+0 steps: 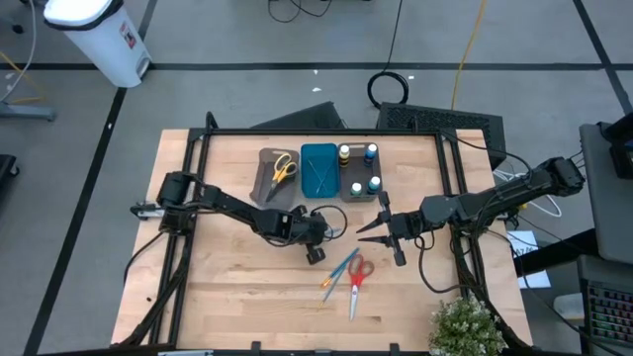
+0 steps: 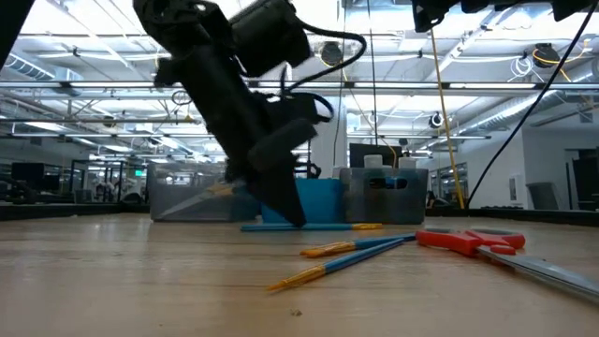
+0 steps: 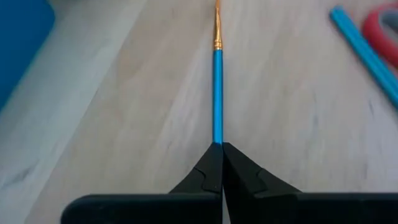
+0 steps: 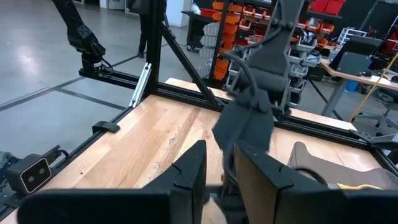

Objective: Pick & Place Paint Supplies
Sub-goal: Put the blue paint brush into the blue bin

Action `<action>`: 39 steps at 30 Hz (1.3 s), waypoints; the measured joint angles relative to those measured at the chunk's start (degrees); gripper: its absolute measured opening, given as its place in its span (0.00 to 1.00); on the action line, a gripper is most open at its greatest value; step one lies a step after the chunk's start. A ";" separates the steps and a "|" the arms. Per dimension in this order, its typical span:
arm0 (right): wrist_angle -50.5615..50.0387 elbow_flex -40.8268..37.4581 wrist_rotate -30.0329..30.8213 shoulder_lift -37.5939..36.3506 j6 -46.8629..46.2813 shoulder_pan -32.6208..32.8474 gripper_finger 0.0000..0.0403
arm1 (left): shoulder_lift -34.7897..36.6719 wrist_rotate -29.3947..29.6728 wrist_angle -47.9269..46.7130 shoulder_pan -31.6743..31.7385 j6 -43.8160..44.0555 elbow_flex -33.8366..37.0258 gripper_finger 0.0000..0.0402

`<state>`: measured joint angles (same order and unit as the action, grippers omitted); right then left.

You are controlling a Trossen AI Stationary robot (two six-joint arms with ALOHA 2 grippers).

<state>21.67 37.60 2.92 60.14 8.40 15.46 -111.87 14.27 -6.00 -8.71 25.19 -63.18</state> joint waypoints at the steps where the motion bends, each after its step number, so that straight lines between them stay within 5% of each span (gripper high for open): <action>1: -0.04 0.00 0.00 0.00 0.00 0.02 0.18 | 0.58 0.35 -0.34 -0.20 -0.27 0.15 0.00; 7: -0.17 0.00 0.00 0.00 0.00 0.00 0.18 | 4.67 3.38 0.55 -1.92 -1.09 -0.09 0.00; 16: -9.95 0.00 0.00 1.42 -1.59 2.27 0.21 | 4.75 0.16 0.77 -3.99 -2.03 -0.09 0.06; 27: -10.17 0.00 0.96 22.79 -6.17 5.10 0.42 | 4.74 1.15 2.94 -3.78 -2.19 -0.12 0.10; 39: -5.17 0.11 2.50 34.07 -5.89 -1.72 0.35 | 4.77 1.28 3.15 -3.32 -2.20 -0.15 0.10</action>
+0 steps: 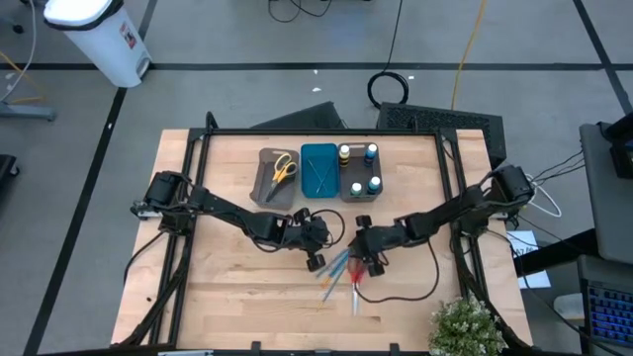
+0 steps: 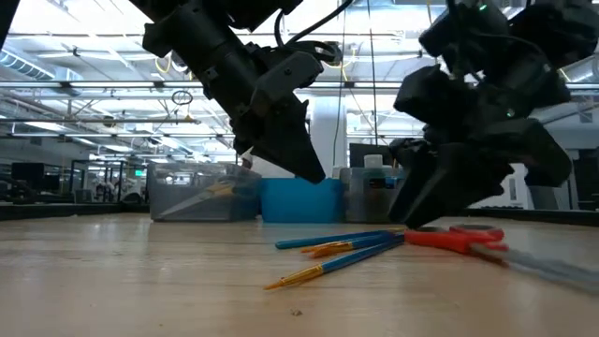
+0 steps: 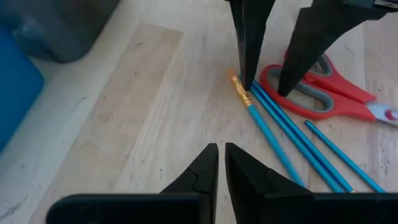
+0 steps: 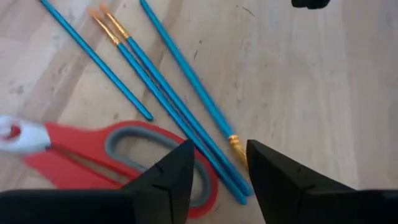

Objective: Pick & Place Paint Supplies
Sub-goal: Put the blue paint brush into the blue bin

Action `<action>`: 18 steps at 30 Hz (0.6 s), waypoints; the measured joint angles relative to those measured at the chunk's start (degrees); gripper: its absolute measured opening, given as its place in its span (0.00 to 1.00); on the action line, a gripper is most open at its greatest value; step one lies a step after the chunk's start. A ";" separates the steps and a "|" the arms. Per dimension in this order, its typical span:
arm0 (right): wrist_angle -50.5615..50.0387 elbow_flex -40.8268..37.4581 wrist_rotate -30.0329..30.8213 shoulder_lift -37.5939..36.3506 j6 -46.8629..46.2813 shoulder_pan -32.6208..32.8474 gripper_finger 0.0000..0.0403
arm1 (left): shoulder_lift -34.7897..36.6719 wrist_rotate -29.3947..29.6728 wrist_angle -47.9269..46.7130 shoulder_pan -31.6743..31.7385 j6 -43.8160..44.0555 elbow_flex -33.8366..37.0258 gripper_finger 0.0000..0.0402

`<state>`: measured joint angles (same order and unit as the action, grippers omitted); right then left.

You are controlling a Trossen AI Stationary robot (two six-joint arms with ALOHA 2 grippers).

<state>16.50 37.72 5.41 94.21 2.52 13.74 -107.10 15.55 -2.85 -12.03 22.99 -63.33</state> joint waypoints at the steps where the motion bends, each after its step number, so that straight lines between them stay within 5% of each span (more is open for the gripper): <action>1: -0.10 0.02 -0.44 0.21 -0.08 -0.53 0.34 | 0.01 0.00 0.02 0.00 -0.01 0.00 0.10; 7: -0.81 0.02 -8.49 0.33 -2.50 -3.70 0.29 | 0.01 0.00 -0.02 0.00 -0.01 0.00 0.10; 18: 6.90 -0.07 -8.36 -4.00 -0.36 -3.82 0.29 | 0.01 0.00 -0.03 0.00 -0.03 -0.06 0.10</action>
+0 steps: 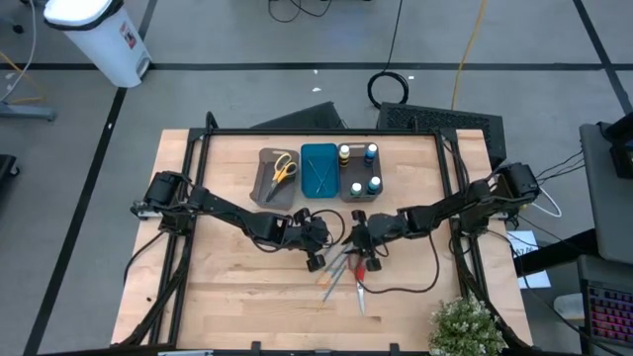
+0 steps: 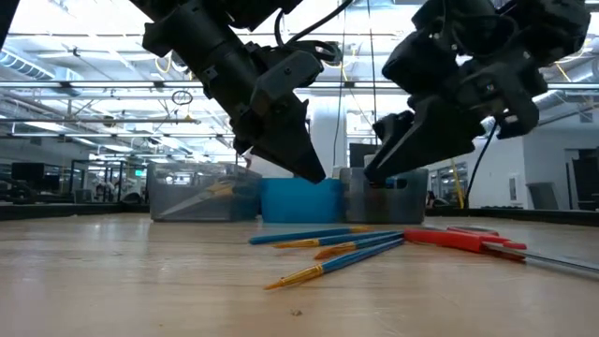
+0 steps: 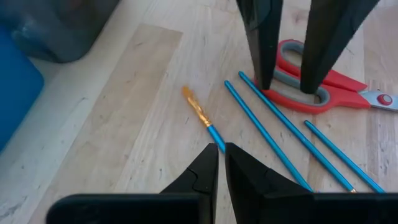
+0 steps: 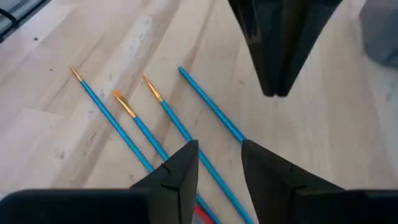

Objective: Pick & Place Paint Supplies
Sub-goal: Put the blue paint brush into the blue bin

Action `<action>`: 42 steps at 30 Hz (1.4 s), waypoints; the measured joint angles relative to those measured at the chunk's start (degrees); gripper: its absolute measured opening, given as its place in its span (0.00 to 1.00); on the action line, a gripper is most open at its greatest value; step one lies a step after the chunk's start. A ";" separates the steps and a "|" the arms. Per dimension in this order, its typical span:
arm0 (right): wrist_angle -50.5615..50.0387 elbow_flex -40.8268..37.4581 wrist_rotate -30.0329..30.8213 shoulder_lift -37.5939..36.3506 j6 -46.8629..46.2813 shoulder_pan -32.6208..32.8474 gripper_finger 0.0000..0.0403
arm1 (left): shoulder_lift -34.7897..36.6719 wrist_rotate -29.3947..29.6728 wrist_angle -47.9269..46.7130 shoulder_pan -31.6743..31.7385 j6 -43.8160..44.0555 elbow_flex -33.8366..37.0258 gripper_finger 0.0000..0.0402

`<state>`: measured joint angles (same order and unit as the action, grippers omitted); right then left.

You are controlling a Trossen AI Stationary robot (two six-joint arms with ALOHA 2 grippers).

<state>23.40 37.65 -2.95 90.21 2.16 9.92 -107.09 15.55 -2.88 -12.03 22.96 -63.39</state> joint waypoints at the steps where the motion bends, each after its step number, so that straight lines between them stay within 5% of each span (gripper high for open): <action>1: 0.47 -0.02 0.22 0.00 0.45 -0.31 0.29 | 0.02 0.00 0.01 0.00 0.00 -0.01 0.10; 20: 7.49 0.04 -2.26 12.61 4.75 -8.38 0.31 | 0.04 -0.37 -0.01 0.07 -0.76 -0.01 0.10; 26: 2.94 0.18 -1.87 13.44 4.77 -8.46 0.30 | 0.07 -0.46 -0.07 0.07 -0.74 -0.01 0.10; 42: -2.84 0.07 -1.91 13.62 8.10 -8.29 0.02 | 0.07 -0.46 -0.06 0.07 0.04 -0.01 0.10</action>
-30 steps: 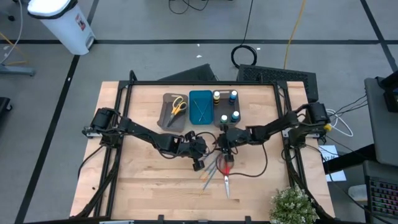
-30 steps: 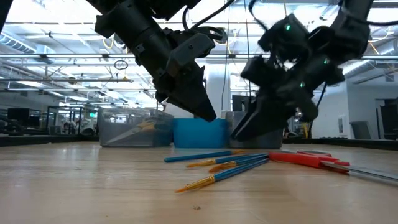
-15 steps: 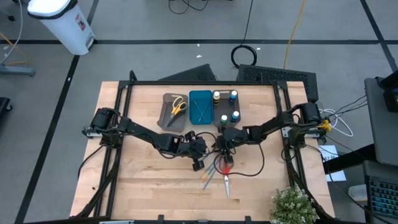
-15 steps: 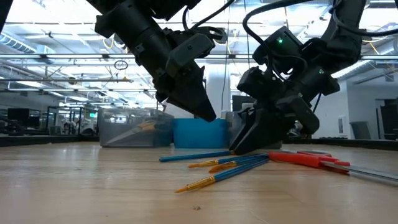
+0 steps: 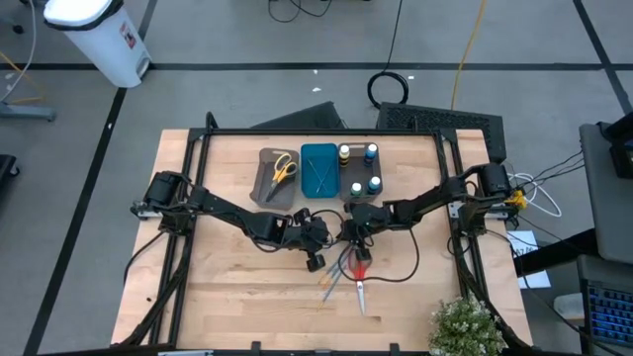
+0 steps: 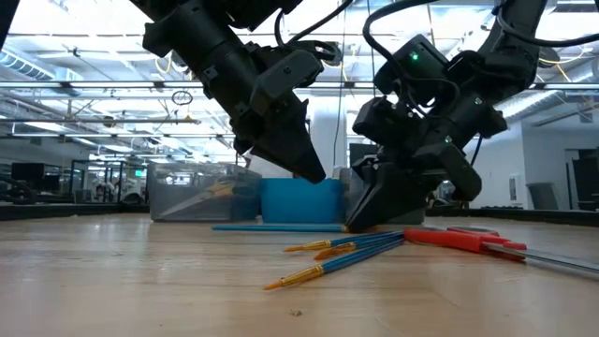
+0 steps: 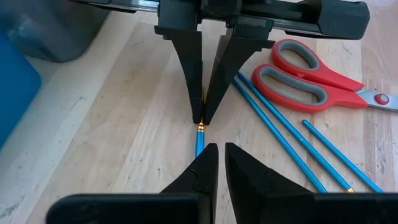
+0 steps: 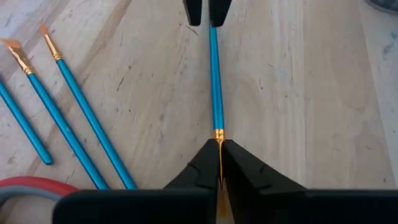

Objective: Pick & Place Paint Supplies
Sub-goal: Put the blue paint brush into the blue bin

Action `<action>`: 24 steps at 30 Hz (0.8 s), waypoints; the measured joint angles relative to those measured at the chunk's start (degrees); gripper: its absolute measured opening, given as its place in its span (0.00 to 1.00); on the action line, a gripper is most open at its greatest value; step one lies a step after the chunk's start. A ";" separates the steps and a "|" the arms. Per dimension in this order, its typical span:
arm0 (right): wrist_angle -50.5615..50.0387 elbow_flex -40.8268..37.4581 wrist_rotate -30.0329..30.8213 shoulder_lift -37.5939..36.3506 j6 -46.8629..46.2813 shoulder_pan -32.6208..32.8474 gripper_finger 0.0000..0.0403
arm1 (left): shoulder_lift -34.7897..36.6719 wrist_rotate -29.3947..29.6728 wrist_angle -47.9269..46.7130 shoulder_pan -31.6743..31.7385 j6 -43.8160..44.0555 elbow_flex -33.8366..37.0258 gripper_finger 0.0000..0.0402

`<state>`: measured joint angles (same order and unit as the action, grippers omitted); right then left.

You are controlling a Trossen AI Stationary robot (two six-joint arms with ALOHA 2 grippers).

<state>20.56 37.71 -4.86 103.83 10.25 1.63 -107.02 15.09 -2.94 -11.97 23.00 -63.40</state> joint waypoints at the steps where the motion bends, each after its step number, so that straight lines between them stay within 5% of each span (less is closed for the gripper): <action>1: 0.00 0.00 -0.02 0.02 -0.22 0.07 0.01 | 0.00 0.02 0.02 0.00 0.00 0.00 0.10; 11: 2.55 -0.27 -0.99 -6.03 -2.58 2.29 0.00 | 5.32 1.99 3.79 -0.32 -2.78 0.00 0.10; 17: 4.82 -0.08 0.01 -12.69 -6.16 2.21 0.00 | 12.43 9.99 5.40 -3.52 -10.09 -0.07 0.10; 24: 12.42 -0.11 16.85 -17.39 -14.34 1.64 0.00 | 15.34 15.26 6.63 -6.19 -12.85 -0.11 0.10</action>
<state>32.97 37.60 11.99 86.44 -4.08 3.27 -91.68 30.36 3.69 -18.15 10.15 -63.51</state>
